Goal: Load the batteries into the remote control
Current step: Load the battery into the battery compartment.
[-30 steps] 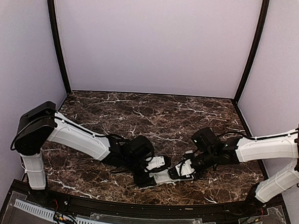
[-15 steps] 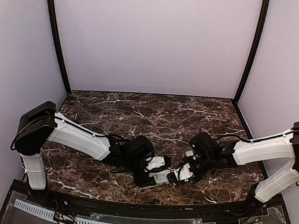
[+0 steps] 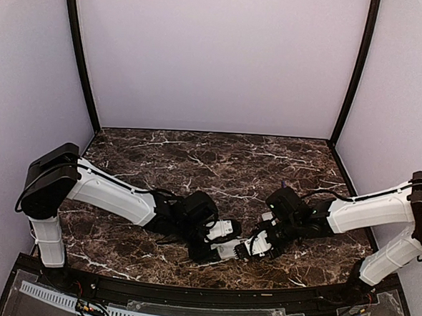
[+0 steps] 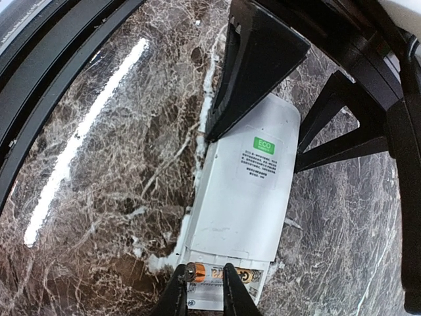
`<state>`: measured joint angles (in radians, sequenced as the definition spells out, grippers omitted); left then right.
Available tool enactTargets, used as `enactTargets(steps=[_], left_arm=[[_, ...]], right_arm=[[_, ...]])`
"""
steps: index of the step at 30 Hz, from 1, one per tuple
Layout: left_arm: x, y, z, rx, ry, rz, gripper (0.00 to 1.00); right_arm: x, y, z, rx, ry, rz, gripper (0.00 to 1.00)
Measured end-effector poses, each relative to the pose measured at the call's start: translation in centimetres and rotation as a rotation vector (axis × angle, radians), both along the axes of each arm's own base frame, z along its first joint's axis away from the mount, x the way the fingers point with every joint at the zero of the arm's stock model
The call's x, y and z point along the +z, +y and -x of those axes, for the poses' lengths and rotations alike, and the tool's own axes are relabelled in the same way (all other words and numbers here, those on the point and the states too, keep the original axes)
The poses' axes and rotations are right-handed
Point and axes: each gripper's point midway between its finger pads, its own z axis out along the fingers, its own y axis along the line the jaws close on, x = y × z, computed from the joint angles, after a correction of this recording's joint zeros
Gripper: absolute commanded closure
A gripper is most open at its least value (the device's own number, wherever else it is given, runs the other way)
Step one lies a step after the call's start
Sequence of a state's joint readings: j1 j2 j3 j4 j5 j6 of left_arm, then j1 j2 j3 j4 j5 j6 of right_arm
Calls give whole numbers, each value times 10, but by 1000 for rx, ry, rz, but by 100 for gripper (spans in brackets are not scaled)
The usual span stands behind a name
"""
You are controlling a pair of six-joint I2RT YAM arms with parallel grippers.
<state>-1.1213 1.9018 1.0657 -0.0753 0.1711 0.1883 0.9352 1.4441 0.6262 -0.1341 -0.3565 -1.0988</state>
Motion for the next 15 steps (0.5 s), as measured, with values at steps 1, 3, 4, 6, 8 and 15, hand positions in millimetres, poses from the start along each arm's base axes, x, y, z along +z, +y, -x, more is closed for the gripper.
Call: enactTargets(steps=[1,3,4,6,8,15], left_arm=[[0,0,0,0,0,0,40],[0,0,0,0,0,0,40],[0,0,0,0,0,0,40],[0,0,0,0,0,0,41],[0,0,0,0,0,-1,41],[0,0,0,0,0,-1,42]], right_arm=[[0,0,0,0,0,0,83],[0,0,0,1,1,1,84],[-1,0,0,1,2,1,84],[-2,0,1,1,4,4,85],[-2,0,0,1,4,5,85],[-5,-1,0,-1,1,14,86]])
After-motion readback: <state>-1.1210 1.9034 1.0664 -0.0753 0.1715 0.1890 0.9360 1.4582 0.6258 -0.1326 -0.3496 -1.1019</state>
